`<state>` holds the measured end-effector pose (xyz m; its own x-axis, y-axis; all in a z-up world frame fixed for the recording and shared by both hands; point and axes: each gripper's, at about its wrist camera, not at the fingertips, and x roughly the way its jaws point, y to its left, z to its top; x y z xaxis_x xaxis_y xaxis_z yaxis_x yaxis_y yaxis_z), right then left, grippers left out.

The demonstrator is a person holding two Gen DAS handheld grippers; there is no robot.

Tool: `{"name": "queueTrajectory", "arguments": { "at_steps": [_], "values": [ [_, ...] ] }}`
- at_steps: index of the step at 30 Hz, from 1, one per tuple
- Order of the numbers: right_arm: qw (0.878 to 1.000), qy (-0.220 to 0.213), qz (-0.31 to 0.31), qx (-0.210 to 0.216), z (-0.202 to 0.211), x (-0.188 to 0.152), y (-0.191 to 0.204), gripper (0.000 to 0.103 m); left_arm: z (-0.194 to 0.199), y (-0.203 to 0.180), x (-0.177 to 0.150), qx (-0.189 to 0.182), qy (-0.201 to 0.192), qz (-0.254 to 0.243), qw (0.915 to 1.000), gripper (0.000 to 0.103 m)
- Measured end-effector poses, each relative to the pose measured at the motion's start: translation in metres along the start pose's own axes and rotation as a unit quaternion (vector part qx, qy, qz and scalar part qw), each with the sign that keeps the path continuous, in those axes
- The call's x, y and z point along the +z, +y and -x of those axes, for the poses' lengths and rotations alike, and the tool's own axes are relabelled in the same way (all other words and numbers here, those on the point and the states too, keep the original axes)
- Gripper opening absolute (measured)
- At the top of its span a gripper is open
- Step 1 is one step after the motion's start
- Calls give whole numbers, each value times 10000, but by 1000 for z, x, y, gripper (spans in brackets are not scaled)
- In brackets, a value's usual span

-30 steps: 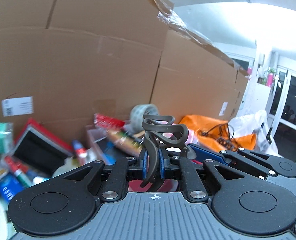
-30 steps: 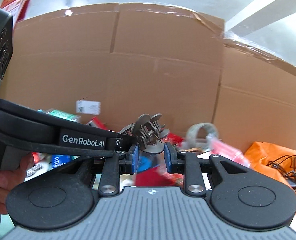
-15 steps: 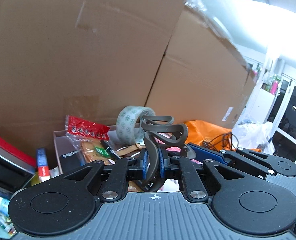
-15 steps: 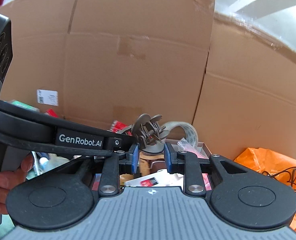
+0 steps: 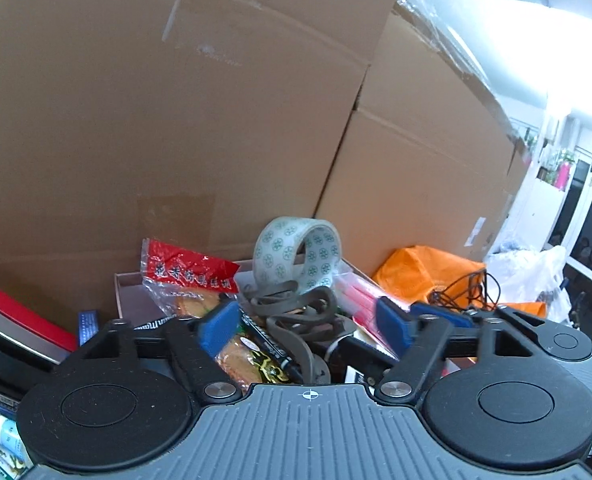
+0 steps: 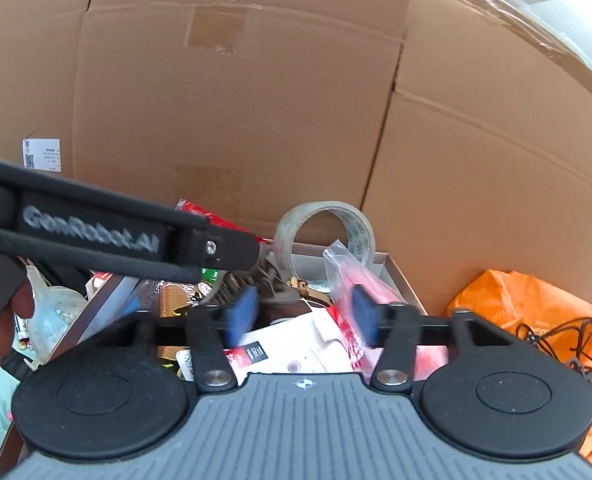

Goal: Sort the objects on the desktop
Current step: 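Carry the claw clip into the cardboard box and open the left gripper, then move both grippers back over the pile of items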

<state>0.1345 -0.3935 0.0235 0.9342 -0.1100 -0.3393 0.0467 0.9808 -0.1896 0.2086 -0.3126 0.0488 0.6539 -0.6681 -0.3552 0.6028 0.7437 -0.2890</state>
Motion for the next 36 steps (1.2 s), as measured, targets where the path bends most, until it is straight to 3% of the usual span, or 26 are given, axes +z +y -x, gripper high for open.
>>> {"name": "queueTrajectory", "arguments": {
  "at_steps": [2,5,7,17,36],
  "values": [
    [9999,-83,41,-68,4,-3,2,85,6,-4,-2,26,-80,-86,9999,102],
    [9997,-214,14,-121,13,-9,3,98,14,-10,-6,106,-184,-287,9994,103],
    [9995,-280,-44,-149,18,-11,4,102,18,-13,-8,129,-165,-387,9990,103],
    [9987,-258,-440,-74,34,-9,12,103,37,-20,-16,285,-160,-722,9969,103],
    [9976,-270,-643,4,81,-19,33,103,97,-31,-44,199,-241,-716,9969,103]
  ]
}}
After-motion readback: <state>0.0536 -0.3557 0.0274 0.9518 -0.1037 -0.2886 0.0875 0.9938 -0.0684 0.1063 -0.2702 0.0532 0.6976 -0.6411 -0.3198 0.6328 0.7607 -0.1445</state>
